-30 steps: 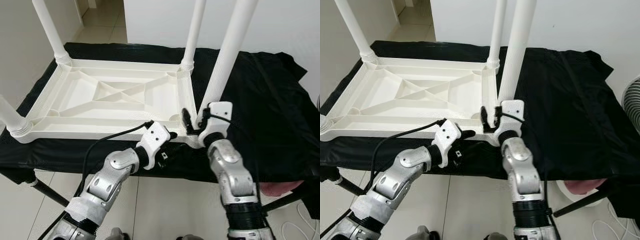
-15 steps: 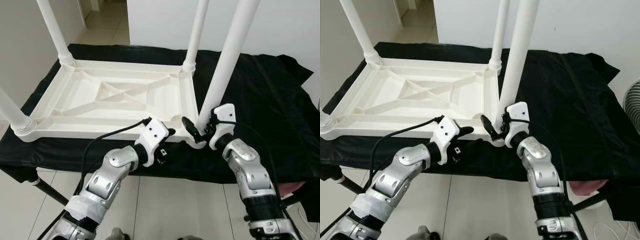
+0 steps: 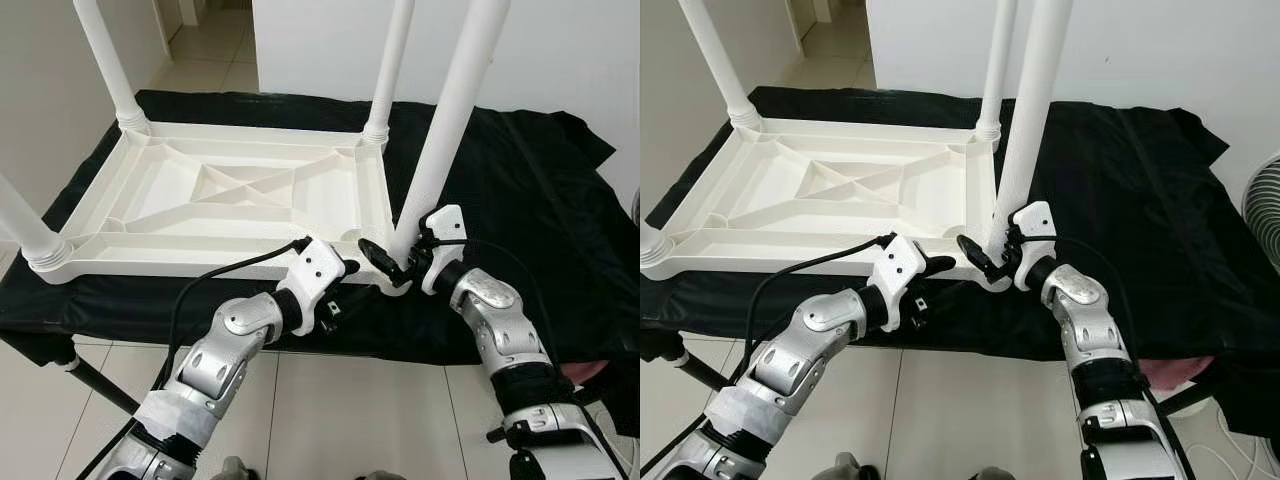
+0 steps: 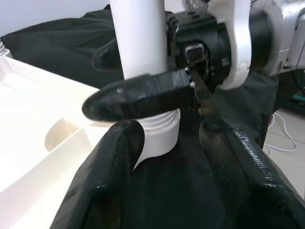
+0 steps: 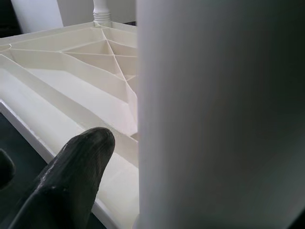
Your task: Building children table
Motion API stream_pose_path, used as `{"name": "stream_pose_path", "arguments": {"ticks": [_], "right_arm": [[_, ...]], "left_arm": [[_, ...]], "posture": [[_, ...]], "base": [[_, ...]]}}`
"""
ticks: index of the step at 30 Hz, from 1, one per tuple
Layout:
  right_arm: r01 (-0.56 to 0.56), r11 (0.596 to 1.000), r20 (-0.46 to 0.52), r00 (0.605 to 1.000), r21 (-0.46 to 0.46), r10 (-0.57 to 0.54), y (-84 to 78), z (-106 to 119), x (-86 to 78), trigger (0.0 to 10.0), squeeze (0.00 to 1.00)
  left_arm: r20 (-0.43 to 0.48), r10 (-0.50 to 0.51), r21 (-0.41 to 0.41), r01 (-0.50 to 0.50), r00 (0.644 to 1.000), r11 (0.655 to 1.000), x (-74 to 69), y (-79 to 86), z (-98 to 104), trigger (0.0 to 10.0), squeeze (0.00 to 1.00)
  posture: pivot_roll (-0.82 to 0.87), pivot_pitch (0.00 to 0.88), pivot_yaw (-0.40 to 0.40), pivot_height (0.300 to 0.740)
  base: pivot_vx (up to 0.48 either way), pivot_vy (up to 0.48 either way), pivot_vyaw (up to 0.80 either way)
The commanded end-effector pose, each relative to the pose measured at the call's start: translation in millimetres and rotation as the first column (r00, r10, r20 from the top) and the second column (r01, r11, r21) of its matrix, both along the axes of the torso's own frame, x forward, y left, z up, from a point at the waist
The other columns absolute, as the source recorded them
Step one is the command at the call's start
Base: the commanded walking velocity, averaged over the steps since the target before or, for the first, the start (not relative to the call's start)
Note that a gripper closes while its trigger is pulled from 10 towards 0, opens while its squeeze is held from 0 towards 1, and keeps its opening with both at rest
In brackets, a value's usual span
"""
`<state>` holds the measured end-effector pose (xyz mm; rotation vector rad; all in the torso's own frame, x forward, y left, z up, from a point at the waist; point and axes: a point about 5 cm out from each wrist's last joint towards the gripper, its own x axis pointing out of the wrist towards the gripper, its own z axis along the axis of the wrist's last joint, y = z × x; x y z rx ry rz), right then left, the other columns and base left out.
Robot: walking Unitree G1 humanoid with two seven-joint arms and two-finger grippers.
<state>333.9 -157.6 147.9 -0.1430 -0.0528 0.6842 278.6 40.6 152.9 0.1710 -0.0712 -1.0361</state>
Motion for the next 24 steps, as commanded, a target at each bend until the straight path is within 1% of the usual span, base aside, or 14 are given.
{"name": "stream_pose_path", "arguments": {"ticks": [1, 2, 4, 5, 11, 16, 17, 18, 23, 24], "right_arm": [[-0.025, 1.000, -0.006, 1.000, -0.011, 0.025, 1.6, -2.0, 1.8, 6.6, 0.00], [-0.028, 1.000, -0.011, 1.000, -0.008, 0.028, 0.4, -3.0, 2.6, 0.7, 0.00], [-0.029, 1.000, -0.014, 0.999, -0.006, 0.029, -0.5, -3.6, 3.0, 0.7, 0.00], [-0.035, 0.999, -0.017, 0.999, -0.001, 0.035, -1.7, -4.5, 3.4, 0.0, 0.00], [-0.039, 0.999, -0.025, 0.999, -0.010, 0.039, -5.5, -9.0, 4.1, 0.0, 0.00], [-0.036, 0.999, -0.023, 0.999, -0.001, 0.036, -4.9, -11.6, 2.2, 0.0, 0.00], [-0.025, 1.000, -0.017, 1.000, 0.006, 0.025, -4.6, -11.2, 1.9, 8.3, 0.00], [-0.009, 1.000, -0.009, 1.000, 0.010, 0.009, -4.4, -10.0, 1.3, 10.0, 0.00], [0.014, 1.000, -0.007, 1.000, 0.024, -0.014, -3.3, -8.5, 0.2, 10.0, 0.00], [0.044, 0.999, -0.003, 0.999, 0.017, -0.044, -0.9, -8.1, -0.9, 10.0, 0.00]], "left_arm": [[-0.013, -0.048, 0.013, 0.048, 0.999, 0.999, -2.6, -1.2, -1.3, 10.0, 0.00], [-0.012, -0.049, 0.014, 0.049, 0.999, 0.999, -2.3, -1.1, -1.1, 10.0, 0.00], [-0.012, -0.049, 0.014, 0.049, 0.999, 0.999, -2.1, -1.1, -0.9, 10.0, 0.00], [-0.011, -0.049, 0.015, 0.049, 0.999, 0.999, -2.1, -0.9, -0.8, 10.0, 0.00], [-0.011, -0.047, 0.016, 0.047, 0.999, 0.999, -2.1, -0.4, -0.6, 10.0, 0.00], [-0.014, -0.049, 0.014, 0.049, 0.999, 0.999, -3.7, -1.2, -1.2, 10.0, 0.00], [-0.016, -0.049, 0.014, 0.050, 0.999, 0.999, -3.9, -1.4, -1.5, 10.0, 0.00], [-0.016, -0.050, 0.015, 0.050, 0.999, 0.999, -3.9, -1.4, -1.6, 10.0, 0.00], [-0.018, -0.049, 0.015, 0.049, 0.999, 0.999, -3.8, -1.0, -1.7, 10.0, 0.00], [-0.019, -0.047, 0.015, 0.048, 0.999, 0.999, -4.0, -0.5, -2.0, 10.0, 0.00]], "posture": [[-0.10, 0.026, 0.022, 0.740], [-0.10, 0.026, 0.022, 0.740], [-0.10, 0.026, 0.022, 0.740], [-0.10, 0.026, 0.024, 0.740], [-0.10, 0.030, 0.017, 0.740], [-0.11, 0.033, 0.018, 0.740], [-0.11, 0.036, 0.018, 0.740], [-0.11, 0.040, 0.018, 0.740], [-0.11, 0.039, 0.018, 0.740], [-0.11, 0.044, 0.015, 0.740]], "base": [[0.000, 0.000, 0.00], [0.000, 0.000, 0.00], [0.000, 0.000, 0.00], [0.000, 0.000, 0.00], [0.000, 0.000, 0.00], [0.000, 0.000, 0.00], [0.000, 0.000, 0.00], [0.000, 0.000, 0.00], [0.000, 0.000, 0.00], [0.000, 0.000, 0.00]]}}
